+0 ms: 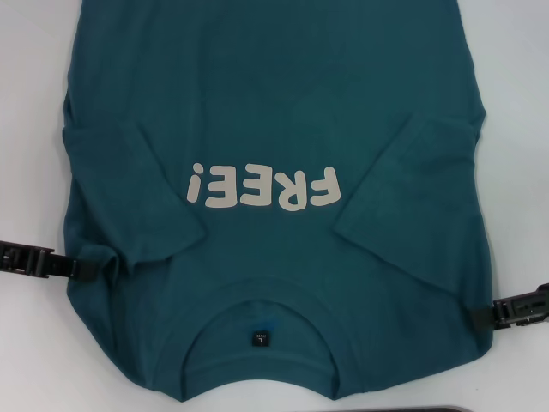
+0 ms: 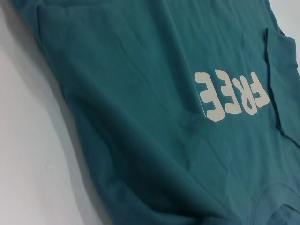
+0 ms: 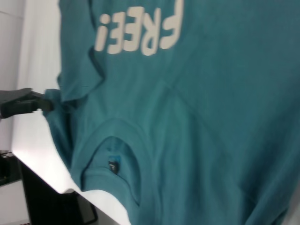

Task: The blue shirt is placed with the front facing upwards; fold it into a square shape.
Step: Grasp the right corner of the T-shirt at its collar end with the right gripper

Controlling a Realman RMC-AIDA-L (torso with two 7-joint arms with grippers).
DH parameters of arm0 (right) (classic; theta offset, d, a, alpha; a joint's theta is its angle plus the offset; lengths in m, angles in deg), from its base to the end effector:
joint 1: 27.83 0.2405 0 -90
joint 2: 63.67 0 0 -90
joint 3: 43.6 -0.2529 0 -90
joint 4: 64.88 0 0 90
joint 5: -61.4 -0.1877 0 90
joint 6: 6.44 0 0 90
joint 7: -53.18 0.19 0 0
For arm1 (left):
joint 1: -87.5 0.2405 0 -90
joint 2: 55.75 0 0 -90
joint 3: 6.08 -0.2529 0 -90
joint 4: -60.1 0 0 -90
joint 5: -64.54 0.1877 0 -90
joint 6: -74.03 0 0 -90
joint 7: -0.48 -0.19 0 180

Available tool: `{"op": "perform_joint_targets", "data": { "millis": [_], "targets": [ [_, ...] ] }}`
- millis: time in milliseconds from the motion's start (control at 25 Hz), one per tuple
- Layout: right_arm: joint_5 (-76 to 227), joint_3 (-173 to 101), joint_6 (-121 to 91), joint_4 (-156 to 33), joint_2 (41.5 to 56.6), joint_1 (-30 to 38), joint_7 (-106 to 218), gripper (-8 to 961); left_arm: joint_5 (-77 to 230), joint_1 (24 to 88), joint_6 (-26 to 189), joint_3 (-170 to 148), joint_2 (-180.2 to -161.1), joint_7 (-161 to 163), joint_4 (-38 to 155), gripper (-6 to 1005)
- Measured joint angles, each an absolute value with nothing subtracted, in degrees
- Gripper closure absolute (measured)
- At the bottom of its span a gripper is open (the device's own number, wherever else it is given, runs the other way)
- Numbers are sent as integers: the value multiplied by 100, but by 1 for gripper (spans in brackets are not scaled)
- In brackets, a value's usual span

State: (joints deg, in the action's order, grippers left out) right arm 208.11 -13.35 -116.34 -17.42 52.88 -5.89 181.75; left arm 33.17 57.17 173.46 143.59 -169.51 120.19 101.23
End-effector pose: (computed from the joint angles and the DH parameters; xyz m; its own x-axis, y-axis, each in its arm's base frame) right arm 0.3163 0.2131 -0.0111 0.1321 -0.9909 -0.0240 -0.9842 -0.1340 0.1155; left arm -0.3156 0.2720 -0.0103 0.3598 0.9302 0.0726 0.9330 -0.3593 -0.0201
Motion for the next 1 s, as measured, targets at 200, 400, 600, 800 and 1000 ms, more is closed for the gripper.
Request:
{"op": "perform_joint_targets", "data": {
  "millis": [200, 400, 600, 800, 1000],
  "targets": [
    [20815, -1291, -11660, -1742, 5272, -586, 18192, 220, 3317, 5702, 17343, 14359, -16954, 12018, 10123, 950],
    [21096, -1325, -11557, -1746, 5220, -611, 18227, 220, 3317, 5690, 17343, 14359, -16964, 12018, 10123, 950],
    [21195, -1331, -11511, -1772, 5201, -626, 18249, 219, 3317, 5690, 17343, 14360, -16965, 12018, 10123, 950],
    [21171, -1333, -11460, -1789, 5226, -579, 18253, 219, 3317, 5700, 17343, 14360, -16972, 12018, 10123, 950],
    [21182, -1370, -11416, -1815, 5231, -524, 18258, 220, 3317, 5720, 17344, 14361, -16974, 12002, 10123, 950]
  ]
}}
